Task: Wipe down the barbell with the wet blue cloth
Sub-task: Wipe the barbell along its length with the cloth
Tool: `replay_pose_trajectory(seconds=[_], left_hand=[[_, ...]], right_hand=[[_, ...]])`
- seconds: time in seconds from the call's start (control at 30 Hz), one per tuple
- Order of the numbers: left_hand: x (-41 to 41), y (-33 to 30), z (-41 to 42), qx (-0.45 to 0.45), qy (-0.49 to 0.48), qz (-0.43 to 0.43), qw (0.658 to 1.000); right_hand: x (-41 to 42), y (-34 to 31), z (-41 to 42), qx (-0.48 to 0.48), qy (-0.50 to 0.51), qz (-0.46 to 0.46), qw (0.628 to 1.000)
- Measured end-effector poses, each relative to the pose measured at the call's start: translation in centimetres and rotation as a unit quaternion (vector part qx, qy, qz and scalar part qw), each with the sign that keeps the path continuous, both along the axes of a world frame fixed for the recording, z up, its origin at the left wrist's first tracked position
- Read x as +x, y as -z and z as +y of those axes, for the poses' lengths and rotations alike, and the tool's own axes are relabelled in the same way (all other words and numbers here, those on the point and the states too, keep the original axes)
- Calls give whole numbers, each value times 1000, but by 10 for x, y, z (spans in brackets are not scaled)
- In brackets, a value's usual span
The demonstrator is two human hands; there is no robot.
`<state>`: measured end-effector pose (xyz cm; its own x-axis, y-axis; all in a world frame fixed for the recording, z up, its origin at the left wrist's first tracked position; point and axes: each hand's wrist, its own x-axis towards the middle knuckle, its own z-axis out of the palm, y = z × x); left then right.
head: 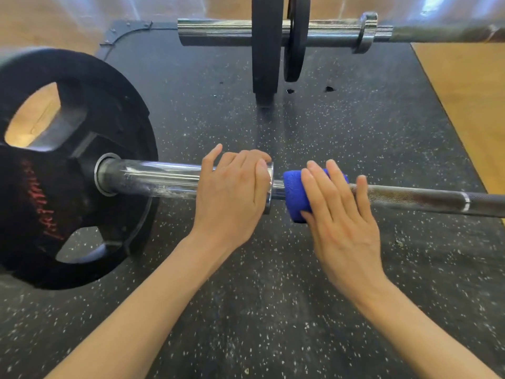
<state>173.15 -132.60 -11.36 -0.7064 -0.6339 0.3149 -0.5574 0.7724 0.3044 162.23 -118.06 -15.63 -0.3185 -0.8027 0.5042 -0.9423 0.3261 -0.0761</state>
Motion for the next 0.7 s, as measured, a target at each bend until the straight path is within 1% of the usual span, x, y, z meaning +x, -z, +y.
replay_pose_trajectory(seconds=[0.07,0.13,0.27,0.4,0.47,0.5,0.53,0.57,0.6,0.67,0.7], left_hand=[[1,2,2,-5,-6,5,1000],[4,3,5,-13,-2,4,1000],[11,2,13,6,1,18,1000],[21,3,26,19,1,32,999],[28,3,31,23,3,29,999],[31,3,34,27,6,27,999],[35,3,38,31,10,25,999],[38,3,42,35,13,25,999],[41,3,46,43,15,26,999],[48,2,55,65,11,32,997],[52,1,59,73,11,33,997]], right_hand=[[14,1,-13,-16,-5,-40,999],[21,-3,-23,-7,-22,-49,999],[21,-17,-15,47,-11,-45,998],[21,-28,-10,99,-49,-53,992],[18,-48,-13,127,-62,-43,989],[16,-60,-16,162,-80,-28,983],[13,-73,-22,248,-95,-25,964],[7,-87,-29,345,-116,-24,931],[0,-95,-34,394,-135,-52,908],[-1,-103,-40,430,-145,-95,886],[7,-104,-36,440,-124,-113,882]])
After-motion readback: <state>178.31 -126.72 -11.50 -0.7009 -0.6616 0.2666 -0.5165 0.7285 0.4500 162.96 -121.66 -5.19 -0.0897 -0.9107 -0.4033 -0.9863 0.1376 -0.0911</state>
